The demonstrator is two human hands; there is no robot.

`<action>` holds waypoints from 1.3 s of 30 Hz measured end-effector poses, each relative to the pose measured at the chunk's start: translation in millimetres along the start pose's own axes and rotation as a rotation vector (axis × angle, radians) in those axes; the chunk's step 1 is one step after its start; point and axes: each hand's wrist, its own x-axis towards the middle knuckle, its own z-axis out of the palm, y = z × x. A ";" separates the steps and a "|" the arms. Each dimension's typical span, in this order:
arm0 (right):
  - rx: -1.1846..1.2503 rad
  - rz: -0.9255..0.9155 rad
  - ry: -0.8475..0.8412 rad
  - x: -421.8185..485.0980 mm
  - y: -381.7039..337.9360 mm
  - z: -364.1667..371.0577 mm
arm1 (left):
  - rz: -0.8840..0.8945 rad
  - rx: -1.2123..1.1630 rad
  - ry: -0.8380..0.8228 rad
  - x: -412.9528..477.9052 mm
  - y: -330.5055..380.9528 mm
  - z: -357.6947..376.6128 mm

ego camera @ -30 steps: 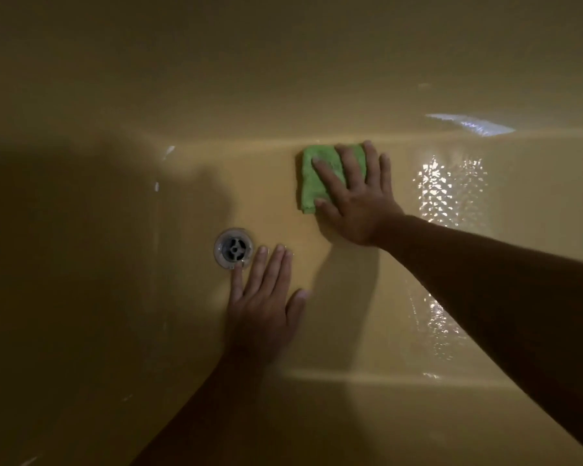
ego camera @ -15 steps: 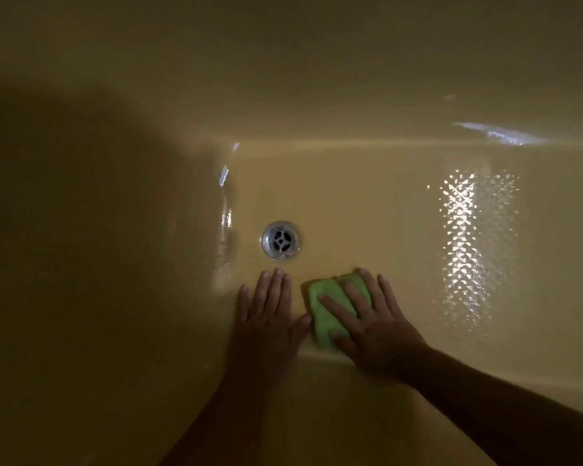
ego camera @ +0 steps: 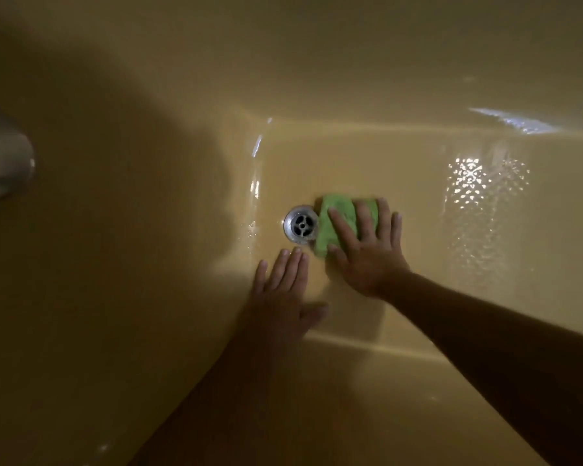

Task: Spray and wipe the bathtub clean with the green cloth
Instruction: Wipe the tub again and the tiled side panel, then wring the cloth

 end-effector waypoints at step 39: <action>-0.060 0.042 0.205 97.0 -33.9 -7.3 | -0.129 0.587 -0.336 37.2 -97.1 -112.3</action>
